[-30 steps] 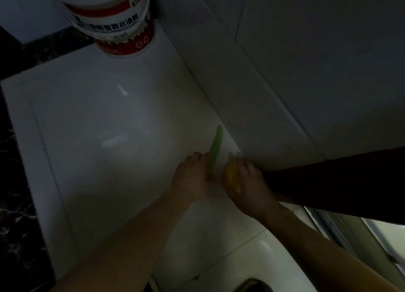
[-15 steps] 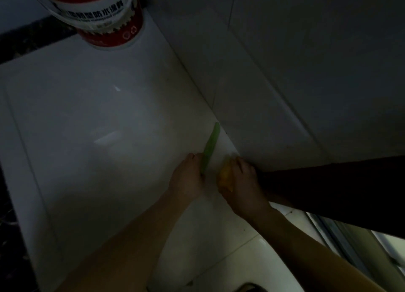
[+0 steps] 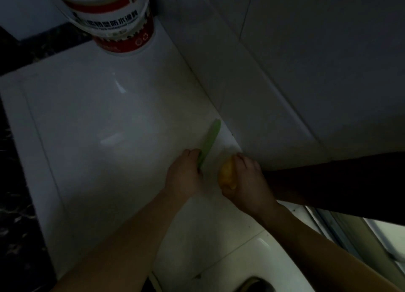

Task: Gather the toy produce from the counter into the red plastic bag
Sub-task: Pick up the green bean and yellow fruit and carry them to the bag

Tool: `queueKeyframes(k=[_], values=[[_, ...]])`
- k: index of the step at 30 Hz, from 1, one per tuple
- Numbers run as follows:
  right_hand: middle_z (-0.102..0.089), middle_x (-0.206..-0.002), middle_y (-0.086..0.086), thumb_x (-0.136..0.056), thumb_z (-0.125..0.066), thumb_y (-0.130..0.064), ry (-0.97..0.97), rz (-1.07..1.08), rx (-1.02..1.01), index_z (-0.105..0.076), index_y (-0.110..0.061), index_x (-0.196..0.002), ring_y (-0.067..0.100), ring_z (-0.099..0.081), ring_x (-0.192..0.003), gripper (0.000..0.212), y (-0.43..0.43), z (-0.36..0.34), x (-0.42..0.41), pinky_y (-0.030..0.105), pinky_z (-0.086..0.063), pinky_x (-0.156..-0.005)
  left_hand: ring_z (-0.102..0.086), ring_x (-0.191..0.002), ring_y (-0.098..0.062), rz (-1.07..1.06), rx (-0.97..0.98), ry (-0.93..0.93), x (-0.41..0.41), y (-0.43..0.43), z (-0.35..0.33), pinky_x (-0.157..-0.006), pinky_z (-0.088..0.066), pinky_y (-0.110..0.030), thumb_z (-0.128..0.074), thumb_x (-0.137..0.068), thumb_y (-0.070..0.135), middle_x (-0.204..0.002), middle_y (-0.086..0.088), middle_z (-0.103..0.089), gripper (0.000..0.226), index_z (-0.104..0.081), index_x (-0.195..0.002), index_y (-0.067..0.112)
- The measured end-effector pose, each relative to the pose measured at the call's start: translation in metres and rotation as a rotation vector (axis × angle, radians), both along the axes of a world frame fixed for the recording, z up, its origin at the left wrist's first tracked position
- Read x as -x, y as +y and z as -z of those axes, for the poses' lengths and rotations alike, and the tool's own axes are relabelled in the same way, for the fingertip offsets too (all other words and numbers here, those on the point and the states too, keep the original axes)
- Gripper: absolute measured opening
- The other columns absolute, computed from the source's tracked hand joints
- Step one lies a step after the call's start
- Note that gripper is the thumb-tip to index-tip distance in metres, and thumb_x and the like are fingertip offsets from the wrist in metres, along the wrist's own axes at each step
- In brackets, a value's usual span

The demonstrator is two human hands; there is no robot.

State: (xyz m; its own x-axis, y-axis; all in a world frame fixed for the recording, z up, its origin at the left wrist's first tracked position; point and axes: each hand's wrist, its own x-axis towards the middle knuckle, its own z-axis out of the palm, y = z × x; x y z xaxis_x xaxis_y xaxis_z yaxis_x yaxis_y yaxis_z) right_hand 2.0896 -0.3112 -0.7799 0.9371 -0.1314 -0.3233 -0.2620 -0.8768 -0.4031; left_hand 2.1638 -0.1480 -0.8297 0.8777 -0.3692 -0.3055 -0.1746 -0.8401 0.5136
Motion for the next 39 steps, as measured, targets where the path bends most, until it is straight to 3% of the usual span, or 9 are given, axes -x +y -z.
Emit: queueKeyframes(k=[15, 21, 29, 34, 39], values=[[-0.04, -0.134, 0.011, -0.064, -0.075, -0.044, 0.043, -0.033, 0.007, -0.04, -0.013, -0.136, 0.031, -0.036, -0.117, 0.086, 0.035, -0.144, 0.005, 0.035, -0.032, -0.098, -0.06, -0.085, -0.031, -0.04, 0.023, 0.011, 0.008, 0.04, -0.166, -0.067, -0.05, -0.035, -0.06, -0.078, 0.009, -0.103, -0.012, -0.058, 0.049, -0.057, -0.127, 0.013], [-0.039, -0.13, 0.008, -0.065, -0.074, -0.042, 0.052, -0.004, -0.024, -0.039, -0.018, -0.136, 0.028, -0.035, -0.115, 0.082, 0.042, -0.249, -0.004, 0.035, -0.038, -0.092, -0.06, -0.088, -0.028, -0.081, 0.053, 0.024, 0.001, 0.052, -0.272, -0.071, -0.052, -0.036, -0.061, -0.079, 0.009, -0.105, -0.01, -0.058, 0.05, -0.056, -0.129, 0.014], [-0.032, -0.136, 0.006, -0.067, -0.074, -0.04, 0.021, 0.003, -0.084, -0.036, -0.02, -0.137, 0.028, -0.028, -0.123, 0.082, 0.05, -0.405, -0.019, 0.036, -0.036, -0.097, -0.059, -0.086, -0.022, -0.145, 0.13, 0.016, 0.0, 0.063, -0.428, -0.071, -0.055, -0.039, -0.063, -0.081, 0.008, -0.103, -0.007, -0.058, 0.047, -0.057, -0.127, 0.015], [-0.034, -0.134, 0.005, -0.067, -0.073, -0.039, -0.037, -0.005, -0.099, -0.038, -0.02, -0.136, 0.027, -0.029, -0.124, 0.08, 0.062, -0.499, -0.028, 0.034, -0.036, -0.097, -0.059, -0.09, -0.019, -0.187, 0.156, -0.013, -0.002, 0.08, -0.526, -0.074, -0.055, -0.038, -0.064, -0.083, 0.01, -0.108, -0.004, -0.057, 0.052, -0.053, -0.133, 0.017], [-0.034, -0.134, 0.004, -0.067, -0.075, -0.039, -0.114, -0.031, -0.124, -0.041, -0.02, -0.133, 0.025, -0.031, -0.123, 0.077, 0.075, -0.579, -0.036, 0.031, -0.038, -0.095, -0.057, -0.086, -0.017, -0.211, 0.165, -0.044, -0.001, 0.097, -0.614, -0.073, -0.054, -0.039, -0.062, -0.083, 0.013, -0.103, 0.001, -0.055, 0.046, -0.056, -0.127, 0.022]])
